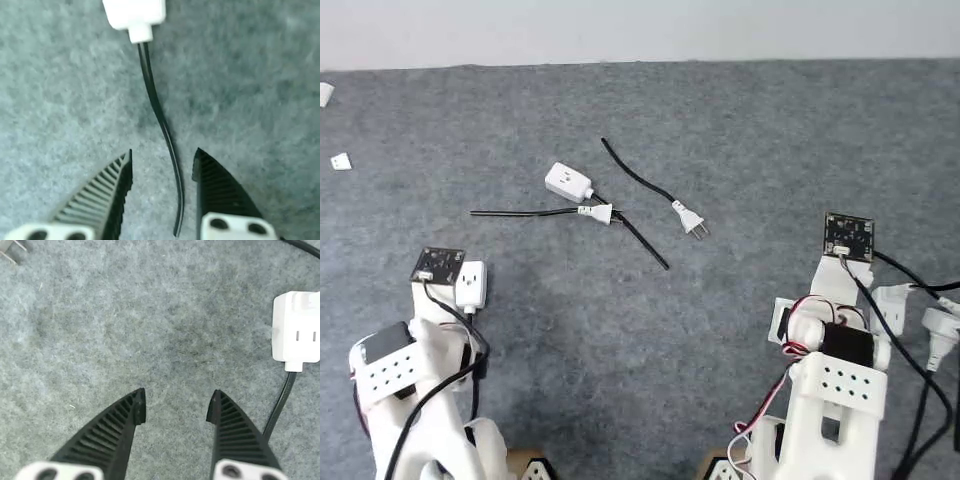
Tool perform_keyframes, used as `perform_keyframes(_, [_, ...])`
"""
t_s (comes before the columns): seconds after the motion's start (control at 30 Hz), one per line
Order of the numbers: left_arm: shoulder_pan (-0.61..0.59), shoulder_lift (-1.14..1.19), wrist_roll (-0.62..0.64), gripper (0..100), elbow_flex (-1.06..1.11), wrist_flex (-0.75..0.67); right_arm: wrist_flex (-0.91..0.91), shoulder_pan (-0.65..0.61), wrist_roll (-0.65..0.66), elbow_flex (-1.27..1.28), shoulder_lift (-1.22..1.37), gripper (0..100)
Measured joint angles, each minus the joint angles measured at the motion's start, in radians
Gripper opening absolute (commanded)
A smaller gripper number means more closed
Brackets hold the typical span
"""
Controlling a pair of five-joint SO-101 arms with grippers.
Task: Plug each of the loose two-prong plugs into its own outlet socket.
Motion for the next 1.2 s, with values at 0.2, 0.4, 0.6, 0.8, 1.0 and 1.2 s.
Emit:
perform_keyframes(0.2, [0.0,0.0,0.0,12,0.061,-0.074,0.0,0.002,0.0,0.0,0.0,20.8])
perform_keyframes(0.4, [0.0,0.0,0.0,12,0.071,-0.089,0.0,0.002,0.0,0.0,0.0,20.8])
perform_keyframes(0.6, [0.0,0.0,-0.009,18,0.072,-0.084,0.0,0.002,0.0,0.0,0.0,20.8])
perform_keyframes(0.8, [0.0,0.0,-0.009,15,0.118,-0.097,0.0,0.002,0.0,0.0,0.0,20.8])
perform_keyframes(1.0, [0.0,0.0,-0.009,1,0.118,-0.101,0.0,0.002,0.0,0.0,0.0,20.8])
perform_keyframes(1.2, [0.0,0.0,-0.009,1,0.101,-0.124,0.0,0.002,0.0,0.0,0.0,20.8])
